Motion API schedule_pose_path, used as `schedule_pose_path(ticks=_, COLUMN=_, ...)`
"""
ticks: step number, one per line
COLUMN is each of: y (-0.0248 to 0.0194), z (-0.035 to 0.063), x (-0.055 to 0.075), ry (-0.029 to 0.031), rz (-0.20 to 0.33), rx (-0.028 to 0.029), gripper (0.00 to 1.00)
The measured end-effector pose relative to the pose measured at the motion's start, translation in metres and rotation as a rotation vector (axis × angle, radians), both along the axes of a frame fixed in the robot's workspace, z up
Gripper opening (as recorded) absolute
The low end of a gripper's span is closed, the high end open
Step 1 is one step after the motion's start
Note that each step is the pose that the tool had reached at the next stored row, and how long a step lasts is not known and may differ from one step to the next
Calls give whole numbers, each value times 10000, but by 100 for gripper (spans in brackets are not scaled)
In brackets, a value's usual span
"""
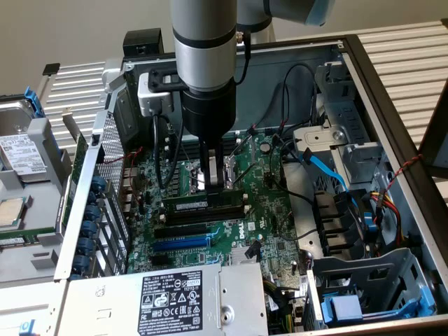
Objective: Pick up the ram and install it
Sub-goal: 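Insert the ram into the slot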
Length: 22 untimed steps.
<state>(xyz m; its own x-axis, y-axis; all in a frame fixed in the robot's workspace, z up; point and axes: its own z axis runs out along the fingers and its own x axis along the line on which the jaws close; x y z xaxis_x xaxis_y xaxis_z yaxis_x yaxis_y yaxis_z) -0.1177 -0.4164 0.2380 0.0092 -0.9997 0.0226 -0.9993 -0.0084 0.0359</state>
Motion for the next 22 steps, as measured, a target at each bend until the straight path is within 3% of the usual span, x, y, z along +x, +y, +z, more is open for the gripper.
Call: schedule_pose_path(ticks=22, y=1, z=-30, x=-6, ry=-44, rz=-39, rx=23, gripper=13)
